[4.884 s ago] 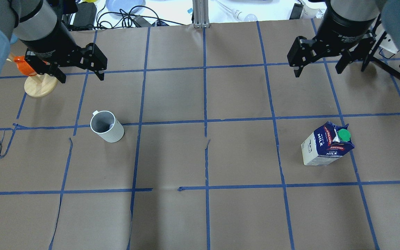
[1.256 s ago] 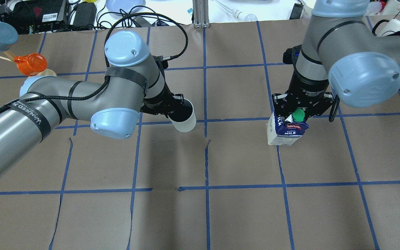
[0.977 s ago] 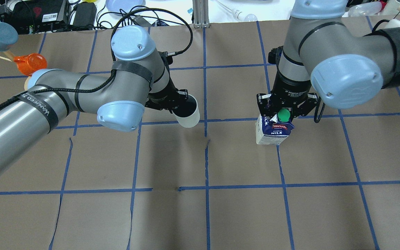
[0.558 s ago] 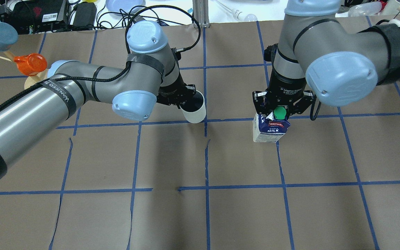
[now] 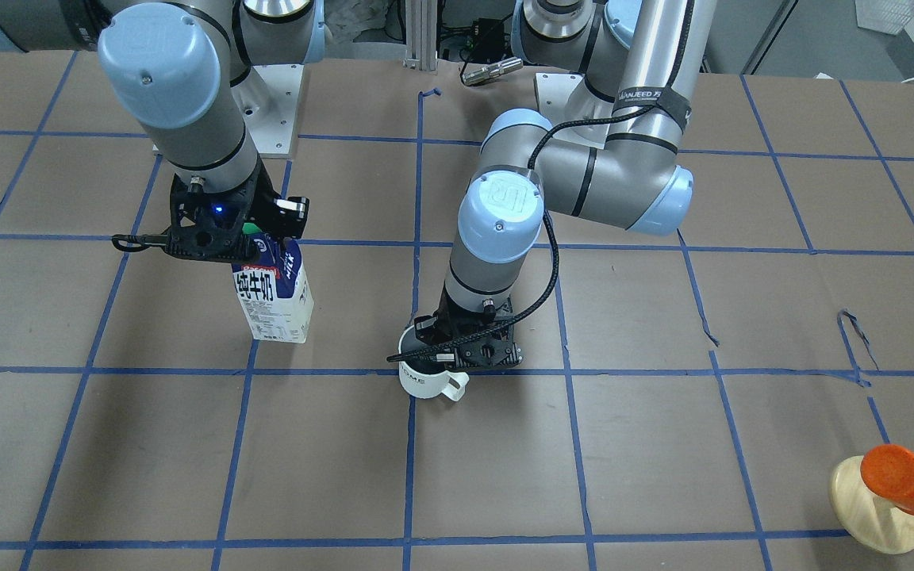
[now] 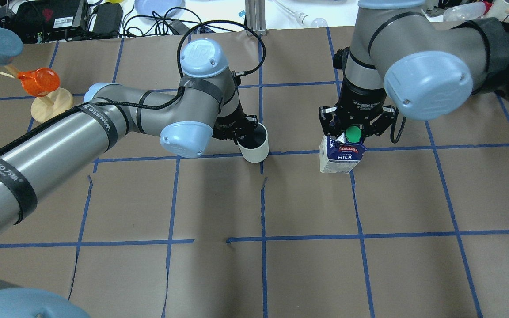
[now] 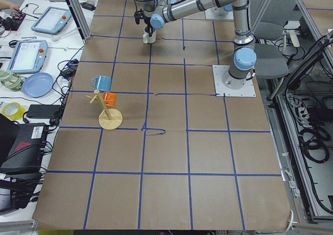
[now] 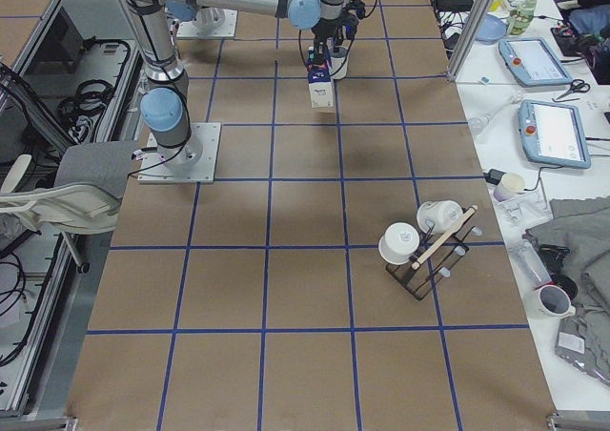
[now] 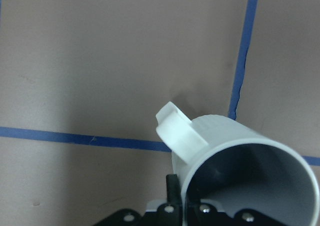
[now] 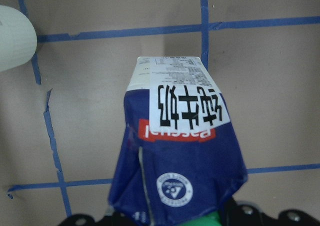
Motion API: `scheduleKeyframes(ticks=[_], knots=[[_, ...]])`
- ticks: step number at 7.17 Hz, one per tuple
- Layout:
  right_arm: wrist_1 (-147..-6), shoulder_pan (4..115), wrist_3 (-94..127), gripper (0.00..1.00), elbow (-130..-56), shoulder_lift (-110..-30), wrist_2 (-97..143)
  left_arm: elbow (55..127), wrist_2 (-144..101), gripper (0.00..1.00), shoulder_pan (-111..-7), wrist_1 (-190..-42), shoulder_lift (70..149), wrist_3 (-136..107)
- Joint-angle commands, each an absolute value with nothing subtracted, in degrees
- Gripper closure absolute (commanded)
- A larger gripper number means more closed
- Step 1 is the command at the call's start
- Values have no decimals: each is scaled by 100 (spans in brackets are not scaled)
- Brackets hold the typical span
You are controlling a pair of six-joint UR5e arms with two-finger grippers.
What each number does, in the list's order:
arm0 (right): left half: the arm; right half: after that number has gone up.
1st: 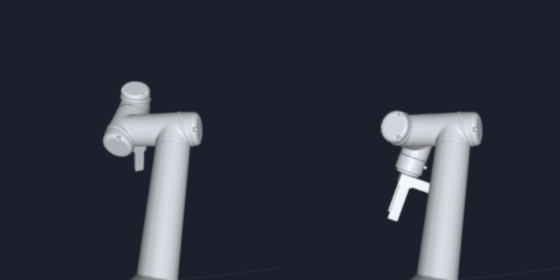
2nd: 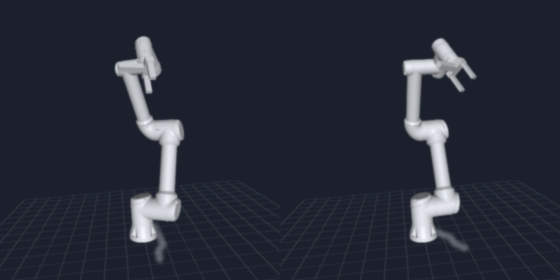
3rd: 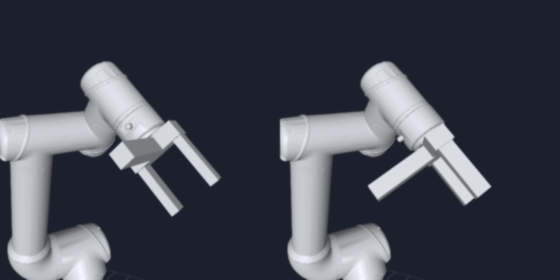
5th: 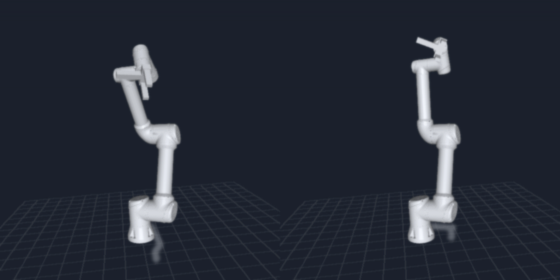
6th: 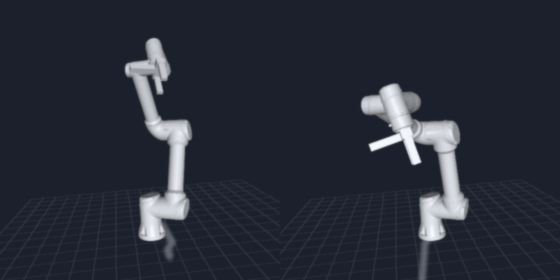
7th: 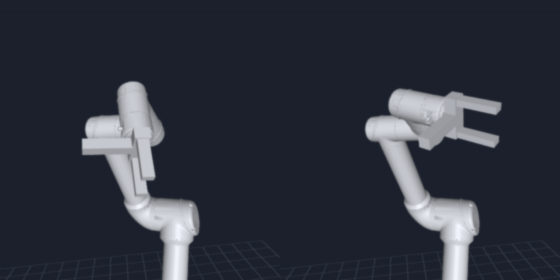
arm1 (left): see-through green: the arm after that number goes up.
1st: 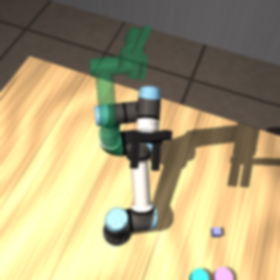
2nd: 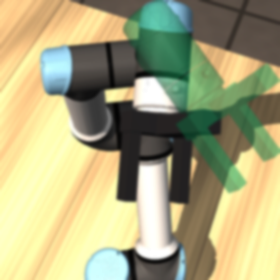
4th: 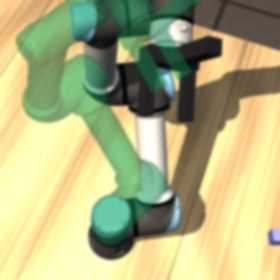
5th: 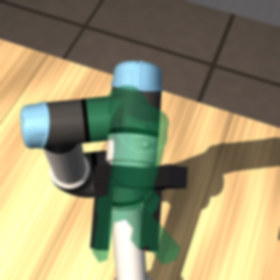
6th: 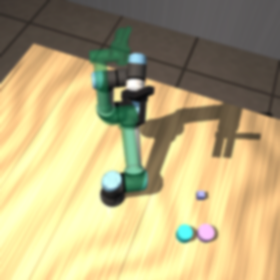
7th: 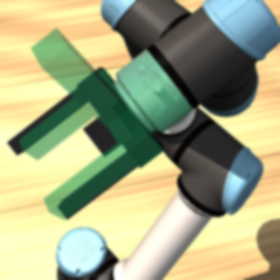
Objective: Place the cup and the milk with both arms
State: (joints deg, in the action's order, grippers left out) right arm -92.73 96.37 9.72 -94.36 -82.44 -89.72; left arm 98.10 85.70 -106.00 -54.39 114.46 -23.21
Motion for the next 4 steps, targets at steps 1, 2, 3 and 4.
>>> scheduleKeyframes(ticks=[1, 2, 3, 4], knots=[[-9018, 9650, 976, 50, -8590, -7544, -8956, 9800, 8587, 41, -10617, -5397, 11496, -2329], [-9052, 9685, 1089, 51, -8578, -7506, -8695, 9782, 8596, 9, -10600, -5362, 11339, -2251], [-9079, 9790, 1194, 51, -8569, -7471, -8579, 9774, 8587, 0, -10504, -5370, 11173, -2180], [-9097, 9922, 1326, 51, -8569, -7384, -8569, 9852, 8622, 0, -10216, -5483, 10997, -1649]])
